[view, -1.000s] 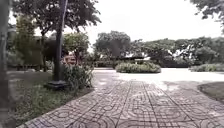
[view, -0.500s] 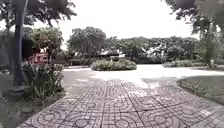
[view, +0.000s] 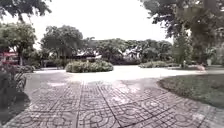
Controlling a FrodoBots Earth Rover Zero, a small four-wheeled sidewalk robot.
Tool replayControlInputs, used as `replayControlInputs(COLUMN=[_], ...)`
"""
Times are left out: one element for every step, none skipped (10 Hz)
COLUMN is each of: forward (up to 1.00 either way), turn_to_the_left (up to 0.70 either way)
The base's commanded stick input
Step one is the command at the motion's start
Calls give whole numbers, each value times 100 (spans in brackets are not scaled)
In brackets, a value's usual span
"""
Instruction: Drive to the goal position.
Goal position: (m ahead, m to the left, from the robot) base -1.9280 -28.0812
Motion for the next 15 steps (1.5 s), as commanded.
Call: replayControlInputs(forward=[70, 70, 70, 70, 70, 70, 70, 70, 70, 70, 70, 70, 70, 70, 70], turn_to_the_left=[0, 0, 0, 0, 0, 0, 0, 0, 0, 0, 0, 0, 0, 0, 0])
